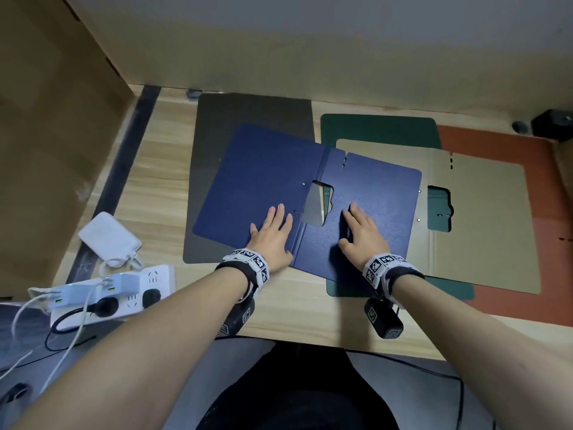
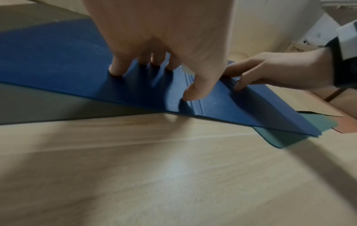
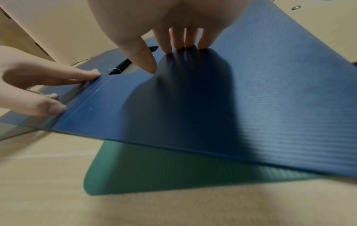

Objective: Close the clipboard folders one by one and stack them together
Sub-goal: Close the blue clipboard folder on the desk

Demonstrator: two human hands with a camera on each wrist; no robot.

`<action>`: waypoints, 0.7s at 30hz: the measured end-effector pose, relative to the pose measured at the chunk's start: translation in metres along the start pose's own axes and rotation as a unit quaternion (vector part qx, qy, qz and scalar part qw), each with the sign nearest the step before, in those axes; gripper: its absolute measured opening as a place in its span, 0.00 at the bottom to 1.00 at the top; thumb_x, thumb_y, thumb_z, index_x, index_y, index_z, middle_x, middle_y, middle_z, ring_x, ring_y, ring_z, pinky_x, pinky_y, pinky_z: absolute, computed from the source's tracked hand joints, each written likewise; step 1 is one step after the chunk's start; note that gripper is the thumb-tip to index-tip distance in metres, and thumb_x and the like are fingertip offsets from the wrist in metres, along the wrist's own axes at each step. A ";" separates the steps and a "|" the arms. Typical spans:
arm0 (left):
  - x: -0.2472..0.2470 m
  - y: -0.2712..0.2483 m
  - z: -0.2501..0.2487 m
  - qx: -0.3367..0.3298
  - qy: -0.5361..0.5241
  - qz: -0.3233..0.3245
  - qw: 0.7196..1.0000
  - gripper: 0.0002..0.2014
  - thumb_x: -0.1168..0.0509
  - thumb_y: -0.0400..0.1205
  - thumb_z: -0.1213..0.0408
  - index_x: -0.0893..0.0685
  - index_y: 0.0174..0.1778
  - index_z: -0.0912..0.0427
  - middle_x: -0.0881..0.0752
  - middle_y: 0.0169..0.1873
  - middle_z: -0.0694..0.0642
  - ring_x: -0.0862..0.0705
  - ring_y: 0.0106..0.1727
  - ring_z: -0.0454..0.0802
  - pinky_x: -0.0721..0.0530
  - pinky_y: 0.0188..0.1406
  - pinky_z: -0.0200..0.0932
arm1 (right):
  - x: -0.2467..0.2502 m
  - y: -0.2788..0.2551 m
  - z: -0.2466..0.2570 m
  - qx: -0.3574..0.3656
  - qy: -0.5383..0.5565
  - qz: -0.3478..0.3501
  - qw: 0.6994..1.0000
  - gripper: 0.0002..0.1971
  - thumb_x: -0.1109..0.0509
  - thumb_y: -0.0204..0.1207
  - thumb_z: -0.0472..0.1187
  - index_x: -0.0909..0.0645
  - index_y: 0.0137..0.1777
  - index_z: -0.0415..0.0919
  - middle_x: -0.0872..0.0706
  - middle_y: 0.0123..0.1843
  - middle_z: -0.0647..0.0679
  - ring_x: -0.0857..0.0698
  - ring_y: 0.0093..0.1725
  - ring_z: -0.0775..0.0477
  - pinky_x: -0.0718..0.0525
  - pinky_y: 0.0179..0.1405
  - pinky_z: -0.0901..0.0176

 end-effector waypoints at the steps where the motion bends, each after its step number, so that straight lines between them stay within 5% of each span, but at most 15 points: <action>1: -0.001 -0.001 0.001 -0.006 0.010 0.011 1.000 0.45 0.35 0.79 0.59 0.56 0.87 0.54 0.67 0.86 0.55 0.67 0.86 0.56 0.51 0.81 0.74 | 0.000 0.001 0.001 0.000 0.001 -0.001 1.000 0.38 0.36 0.77 0.44 0.46 0.86 0.44 0.50 0.89 0.49 0.50 0.87 0.46 0.45 0.83 0.51; 5: -0.005 -0.007 0.000 -0.044 0.080 0.039 0.995 0.51 0.32 0.74 0.64 0.61 0.86 0.51 0.72 0.84 0.58 0.71 0.85 0.57 0.54 0.81 0.74 | 0.000 0.001 0.002 -0.005 -0.001 0.003 1.000 0.38 0.36 0.76 0.44 0.46 0.86 0.44 0.50 0.89 0.48 0.50 0.87 0.45 0.45 0.83 0.50; 11: -0.021 -0.011 -0.033 -0.116 0.177 0.018 0.977 0.45 0.41 0.76 0.80 0.56 0.86 0.58 0.65 0.86 0.60 0.65 0.86 0.63 0.40 0.75 0.78 | 0.000 -0.002 0.000 0.006 0.006 0.011 1.000 0.38 0.36 0.77 0.44 0.46 0.86 0.42 0.51 0.89 0.47 0.51 0.87 0.45 0.48 0.83 0.52; 16: -0.038 -0.017 -0.046 -0.089 0.218 0.002 0.972 0.46 0.39 0.77 0.81 0.61 0.85 0.63 0.65 0.85 0.65 0.64 0.85 0.70 0.38 0.74 0.78 | -0.004 -0.031 -0.010 0.031 0.021 0.050 0.998 0.36 0.35 0.77 0.44 0.43 0.85 0.43 0.51 0.89 0.47 0.50 0.87 0.45 0.49 0.84 0.52; 21: -0.015 -0.033 -0.049 -0.055 0.213 -0.020 0.975 0.45 0.34 0.78 0.74 0.53 0.86 0.60 0.56 0.87 0.58 0.54 0.87 0.63 0.36 0.76 0.72 | 0.004 -0.079 -0.033 0.108 -0.031 0.030 0.993 0.28 0.43 0.85 0.47 0.40 0.84 0.44 0.46 0.88 0.48 0.45 0.86 0.45 0.45 0.83 0.52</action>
Point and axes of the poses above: each hand's wrist, its own y-axis towards the middle knuckle, its own x-axis out of the back of the hand, z = x × y, the point moved 3 cm from there along y, towards the middle knuckle
